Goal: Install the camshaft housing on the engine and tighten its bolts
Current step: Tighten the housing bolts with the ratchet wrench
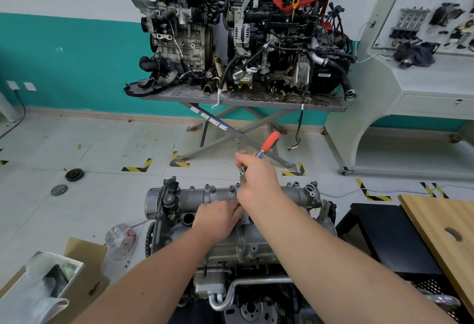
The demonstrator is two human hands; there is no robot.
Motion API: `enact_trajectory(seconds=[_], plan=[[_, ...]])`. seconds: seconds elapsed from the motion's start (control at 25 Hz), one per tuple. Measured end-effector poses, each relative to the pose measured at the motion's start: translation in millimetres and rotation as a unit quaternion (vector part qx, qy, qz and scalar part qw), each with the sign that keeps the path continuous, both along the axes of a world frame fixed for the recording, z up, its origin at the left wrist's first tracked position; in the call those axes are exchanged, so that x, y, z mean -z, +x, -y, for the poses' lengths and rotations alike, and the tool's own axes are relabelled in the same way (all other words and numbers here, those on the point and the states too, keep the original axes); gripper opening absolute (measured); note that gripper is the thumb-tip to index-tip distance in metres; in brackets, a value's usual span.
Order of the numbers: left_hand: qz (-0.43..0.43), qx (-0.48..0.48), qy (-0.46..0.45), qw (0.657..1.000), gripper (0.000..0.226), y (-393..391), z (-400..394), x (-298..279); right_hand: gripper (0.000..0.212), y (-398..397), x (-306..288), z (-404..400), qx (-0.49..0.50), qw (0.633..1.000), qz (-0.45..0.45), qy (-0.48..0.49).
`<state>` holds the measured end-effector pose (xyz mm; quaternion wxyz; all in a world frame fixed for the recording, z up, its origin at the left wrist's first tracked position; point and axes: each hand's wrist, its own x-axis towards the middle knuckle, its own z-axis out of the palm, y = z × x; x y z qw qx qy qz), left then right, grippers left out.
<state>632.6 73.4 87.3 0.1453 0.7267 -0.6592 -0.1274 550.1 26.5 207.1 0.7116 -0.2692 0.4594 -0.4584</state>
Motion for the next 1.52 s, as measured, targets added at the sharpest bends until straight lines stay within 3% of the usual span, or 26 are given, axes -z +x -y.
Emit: enact_trajectory(seconds=[0.16, 0.28, 0.36, 0.44, 0.52, 0.64, 0.76, 0.88, 0.96, 1.0, 1.04, 1.08, 1.16, 1.2, 1.28, 1.36, 1.52], plan=[[0.010, -0.001, 0.025, 1.000, 0.043, 0, 2, 0, 0.014, -15, -10, 10, -0.132, 0.990, 0.023, 0.048], [0.014, -0.003, 0.028, 0.999, 0.039, -1, 4, 2, 0.021, -22, -19, 17, -0.191, 0.980, -0.016, 0.049], [0.017, -0.001, 0.030, 0.999, 0.042, -1, 5, 4, 0.030, -18, -22, 16, -0.137, 0.988, -0.025, 0.068], [0.019, -0.001, 0.028, 0.999, 0.044, 0, 5, 5, 0.034, -10, -21, 14, -0.022, 0.996, -0.025, 0.087], [0.018, -0.001, 0.026, 1.000, 0.045, 1, 4, 6, 0.031, -6, -20, 13, 0.079, 0.991, 0.021, 0.109], [0.015, 0.004, 0.024, 1.000, 0.041, 0, 5, 6, 0.021, -6, -19, 11, 0.123, 0.986, 0.070, 0.089], [0.024, -0.007, 0.026, 0.999, 0.039, 1, 6, 6, 0.013, -14, -12, 4, 0.021, 0.994, 0.097, 0.046], [0.027, -0.022, 0.029, 0.999, 0.043, 1, 6, 8, 0.032, -26, 6, -3, -0.156, 0.976, 0.150, -0.038], [0.017, -0.034, 0.034, 0.999, 0.045, 1, 6, 7, 0.036, -30, 18, -7, -0.208, 0.963, 0.095, -0.140], [0.009, -0.040, 0.035, 0.999, 0.044, 1, 6, 6, 0.032, -30, 23, -8, -0.202, 0.953, 0.023, -0.226], [0.001, -0.044, 0.035, 0.998, 0.043, 2, 6, 6, 0.027, -30, 27, -8, -0.180, 0.924, -0.068, -0.331], [-0.004, -0.047, 0.034, 0.998, 0.040, 2, 6, 5, 0.022, -31, 31, -5, -0.150, 0.867, -0.160, -0.447], [-0.012, -0.051, 0.039, 0.998, 0.039, 1, 6, 3, 0.017, -34, 36, 6, -0.131, 0.692, -0.292, -0.647], [-0.016, -0.055, 0.044, 0.997, 0.037, 0, 6, 2, 0.019, -36, 34, 12, -0.144, 0.613, -0.336, -0.700], [-0.010, -0.062, 0.056, 0.996, 0.030, 0, 7, 1, 0.021, -39, 26, 21, -0.167, 0.496, -0.388, -0.758], [0.003, -0.052, 0.059, 0.997, 0.018, 0, 7, 2, 0.019, -43, 13, 25, -0.188, 0.405, -0.413, -0.794], [-0.012, -0.040, 0.012, 0.999, 0.028, 0, 8, 8, 0.017, -44, -17, 24, -0.274, 0.277, -0.470, -0.792]])
